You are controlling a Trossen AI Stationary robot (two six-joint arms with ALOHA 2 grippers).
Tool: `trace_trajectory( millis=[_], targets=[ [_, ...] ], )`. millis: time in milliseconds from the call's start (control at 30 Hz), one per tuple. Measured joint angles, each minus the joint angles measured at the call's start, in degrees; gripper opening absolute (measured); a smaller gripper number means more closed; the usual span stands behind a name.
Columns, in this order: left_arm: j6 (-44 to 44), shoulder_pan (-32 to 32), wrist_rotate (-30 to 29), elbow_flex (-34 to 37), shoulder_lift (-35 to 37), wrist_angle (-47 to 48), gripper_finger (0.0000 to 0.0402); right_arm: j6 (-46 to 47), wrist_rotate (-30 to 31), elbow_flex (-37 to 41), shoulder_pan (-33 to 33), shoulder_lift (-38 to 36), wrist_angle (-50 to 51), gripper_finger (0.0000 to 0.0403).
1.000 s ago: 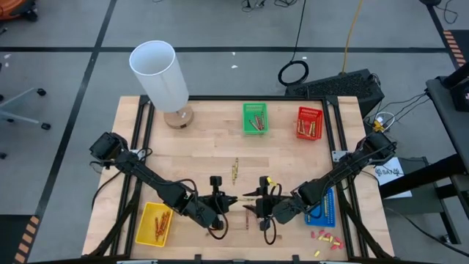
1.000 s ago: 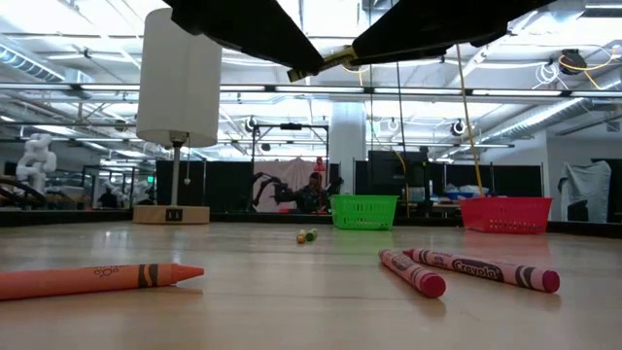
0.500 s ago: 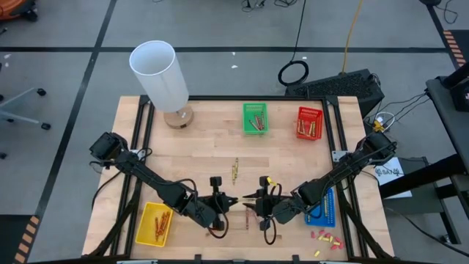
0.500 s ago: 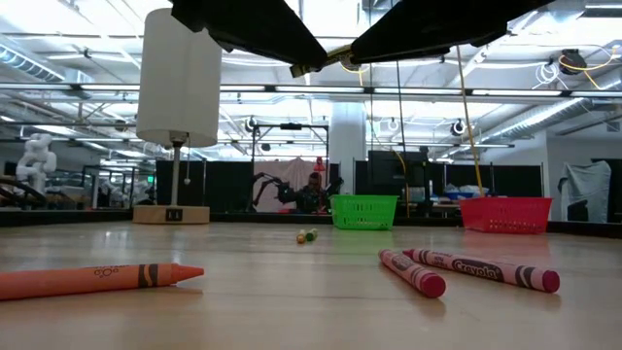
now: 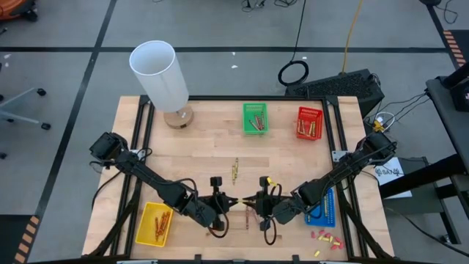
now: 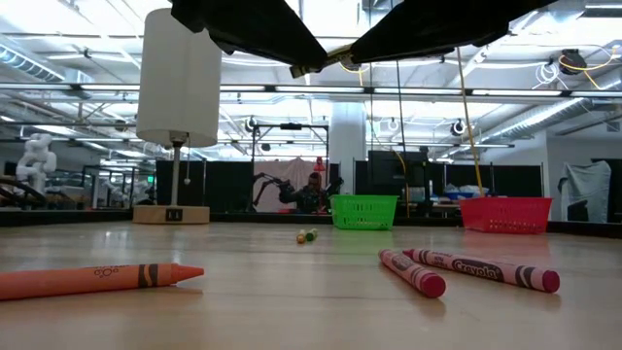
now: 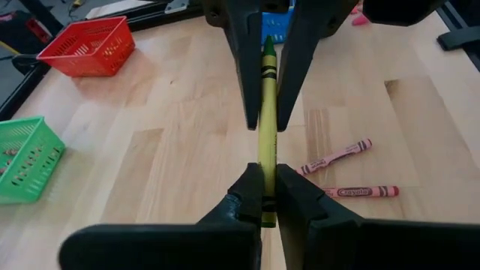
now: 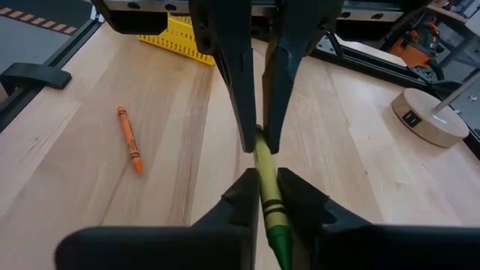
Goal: Sort crayons
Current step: Put the green crayon into the red bin
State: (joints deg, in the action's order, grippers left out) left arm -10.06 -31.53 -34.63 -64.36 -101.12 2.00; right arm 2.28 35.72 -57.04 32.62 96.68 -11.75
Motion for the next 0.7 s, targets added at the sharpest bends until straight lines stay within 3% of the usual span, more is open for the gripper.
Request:
trace_trajectory(
  millis=[467,700],
  targets=[
    [-1.73,-0.34,-0.47,0.0,0.0,-0.22,0.0188,0.02,0.03,0.0,-0.02,0.0,1.04,0.0014],
    [-1.65,-2.55,-5.91,0.0,0.0,-0.02,0.0221,1.4,0.01,0.0,0.35,-0.57,6.49,0.0014]
  ],
)
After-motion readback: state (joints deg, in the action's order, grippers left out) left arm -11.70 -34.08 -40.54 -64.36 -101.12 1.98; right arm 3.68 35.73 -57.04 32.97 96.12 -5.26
